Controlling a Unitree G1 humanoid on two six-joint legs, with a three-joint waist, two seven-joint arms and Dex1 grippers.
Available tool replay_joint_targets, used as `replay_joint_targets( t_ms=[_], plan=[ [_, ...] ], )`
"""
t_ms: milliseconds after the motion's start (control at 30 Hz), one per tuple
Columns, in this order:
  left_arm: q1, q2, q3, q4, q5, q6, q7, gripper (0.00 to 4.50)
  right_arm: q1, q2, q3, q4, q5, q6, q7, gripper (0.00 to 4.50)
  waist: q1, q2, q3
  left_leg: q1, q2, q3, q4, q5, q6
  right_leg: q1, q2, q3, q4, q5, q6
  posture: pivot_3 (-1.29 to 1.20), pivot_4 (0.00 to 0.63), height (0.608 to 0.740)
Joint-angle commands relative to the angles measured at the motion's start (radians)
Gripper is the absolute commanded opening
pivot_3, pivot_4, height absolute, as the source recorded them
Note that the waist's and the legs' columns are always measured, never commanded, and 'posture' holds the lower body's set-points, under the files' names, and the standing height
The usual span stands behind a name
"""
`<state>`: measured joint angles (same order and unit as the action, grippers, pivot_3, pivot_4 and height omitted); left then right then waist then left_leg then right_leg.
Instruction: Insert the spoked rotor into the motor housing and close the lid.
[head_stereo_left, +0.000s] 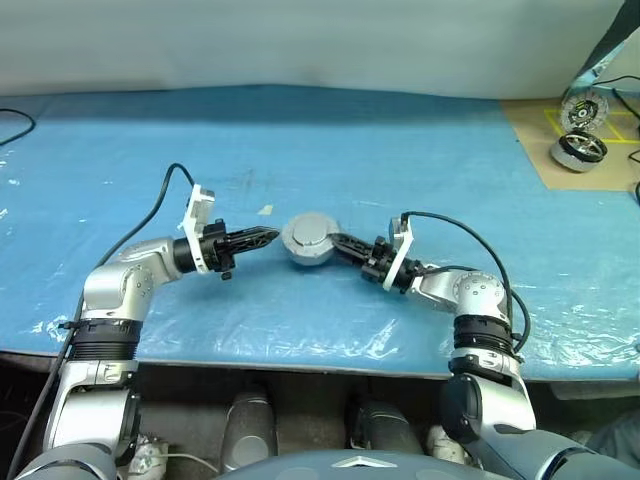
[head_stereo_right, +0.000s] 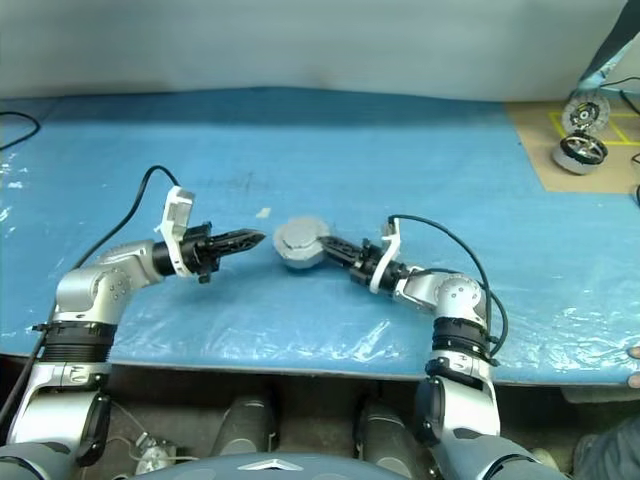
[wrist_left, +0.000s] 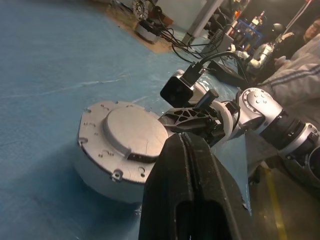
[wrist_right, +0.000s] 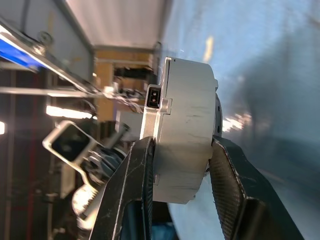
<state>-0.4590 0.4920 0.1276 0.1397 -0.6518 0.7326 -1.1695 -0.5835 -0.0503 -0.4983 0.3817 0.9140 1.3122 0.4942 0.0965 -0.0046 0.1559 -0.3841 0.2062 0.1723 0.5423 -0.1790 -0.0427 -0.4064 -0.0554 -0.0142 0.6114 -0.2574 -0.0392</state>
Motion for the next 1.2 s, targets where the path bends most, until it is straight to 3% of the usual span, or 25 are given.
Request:
replay_joint_targets(
  t_ms=[33, 100, 467, 800, 1200],
  plan=[
    [-0.008, -0.024, 0.085, -0.006, -0.108, 0.098, 0.072, 0.18, -0.066, 0.037, -0.069, -0.032, 0.125, 0.020, -0.037, 1.24, 0.000, 0.000, 0.000, 0.000, 0.000, 0.000, 0.000, 0.000, 0.000, 0.000, 0.000, 0.000, 0.000, 0.000, 0.000, 0.00, 0.150, 0.740],
    [-0.009, -0.041, 0.129, 0.023, -0.159, 0.159, 0.120, 0.59, -0.081, 0.053, -0.081, -0.041, 0.155, 0.028, -0.063, 1.24, 0.000, 0.000, 0.000, 0.000, 0.000, 0.000, 0.000, 0.000, 0.000, 0.000, 0.000, 0.000, 0.001, 0.000, 0.000, 0.00, 0.150, 0.740],
    [0.019, -0.142, 0.278, 0.077, -0.335, 0.308, 0.303, 4.49, -0.110, 0.060, -0.073, -0.084, 0.267, 0.068, -0.140, 1.24, 0.002, 0.000, 0.000, -0.002, 0.000, -0.003, 0.002, 0.000, 0.000, 0.000, 0.000, -0.002, 0.001, 0.000, 0.000, 0.00, 0.150, 0.740],
    [-0.039, -0.235, 0.274, 0.054, -0.440, 0.353, 0.353, 4.49, -0.091, 0.044, -0.024, -0.140, 0.303, 0.095, -0.143, 1.24, 0.006, 0.000, 0.000, -0.004, -0.001, -0.006, 0.004, 0.000, -0.001, 0.001, 0.000, -0.005, 0.001, 0.000, 0.001, 0.00, 0.150, 0.740],
    [-0.130, -0.364, 0.237, 0.202, -0.384, 0.270, 0.421, 4.49, -0.077, 0.029, -0.003, -0.148, 0.320, 0.088, -0.177, 1.24, 0.005, 0.000, 0.001, -0.004, -0.001, -0.010, 0.006, 0.000, -0.001, 0.004, -0.001, -0.007, 0.002, 0.001, 0.001, 0.00, 0.150, 0.740]
  ],
)
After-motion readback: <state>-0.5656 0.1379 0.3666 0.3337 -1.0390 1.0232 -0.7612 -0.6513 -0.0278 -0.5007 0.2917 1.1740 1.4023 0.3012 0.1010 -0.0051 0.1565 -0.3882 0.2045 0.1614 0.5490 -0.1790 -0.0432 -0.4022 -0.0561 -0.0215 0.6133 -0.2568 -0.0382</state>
